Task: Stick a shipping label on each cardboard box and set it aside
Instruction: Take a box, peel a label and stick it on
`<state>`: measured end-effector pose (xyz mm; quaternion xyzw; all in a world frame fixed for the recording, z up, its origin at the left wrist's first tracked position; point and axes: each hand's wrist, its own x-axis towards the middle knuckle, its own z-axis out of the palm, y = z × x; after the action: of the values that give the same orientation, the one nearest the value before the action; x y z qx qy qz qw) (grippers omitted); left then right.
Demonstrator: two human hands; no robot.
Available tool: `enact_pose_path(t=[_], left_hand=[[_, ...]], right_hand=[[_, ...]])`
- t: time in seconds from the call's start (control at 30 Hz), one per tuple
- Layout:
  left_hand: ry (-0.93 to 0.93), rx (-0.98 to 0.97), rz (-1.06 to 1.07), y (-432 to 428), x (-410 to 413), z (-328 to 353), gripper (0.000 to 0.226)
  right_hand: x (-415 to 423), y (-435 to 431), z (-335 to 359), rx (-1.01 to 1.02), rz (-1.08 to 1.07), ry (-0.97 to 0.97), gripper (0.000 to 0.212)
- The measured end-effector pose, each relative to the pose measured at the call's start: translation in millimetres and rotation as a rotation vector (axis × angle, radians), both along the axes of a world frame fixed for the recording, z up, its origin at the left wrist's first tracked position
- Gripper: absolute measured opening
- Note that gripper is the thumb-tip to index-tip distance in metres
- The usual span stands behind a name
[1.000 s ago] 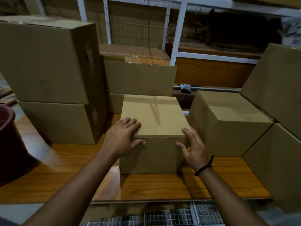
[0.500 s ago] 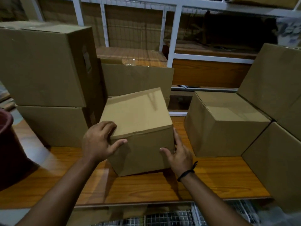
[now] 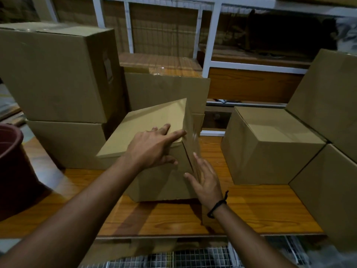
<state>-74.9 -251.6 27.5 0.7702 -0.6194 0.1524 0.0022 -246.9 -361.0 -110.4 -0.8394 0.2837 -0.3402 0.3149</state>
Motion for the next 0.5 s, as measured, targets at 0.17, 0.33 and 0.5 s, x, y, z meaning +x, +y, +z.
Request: enact_pose_path(t=[0.17, 0.33, 0.5], left_hand=[[-0.013, -0.021, 0.006, -1, 2, 0, 0.09], [0.048, -0.084, 0.027, 0, 8, 1, 0.091], [0.298, -0.392, -0.026, 15, 13, 12, 0.083]], right_hand=[[-8, -10, -29, 0.398, 0.0, 0.126, 0.089], [-3, -11, -19, 0.577, -0.013, 0.001, 0.099], [-12, -21, 40, 0.408, -0.082, -0.021, 0.1]])
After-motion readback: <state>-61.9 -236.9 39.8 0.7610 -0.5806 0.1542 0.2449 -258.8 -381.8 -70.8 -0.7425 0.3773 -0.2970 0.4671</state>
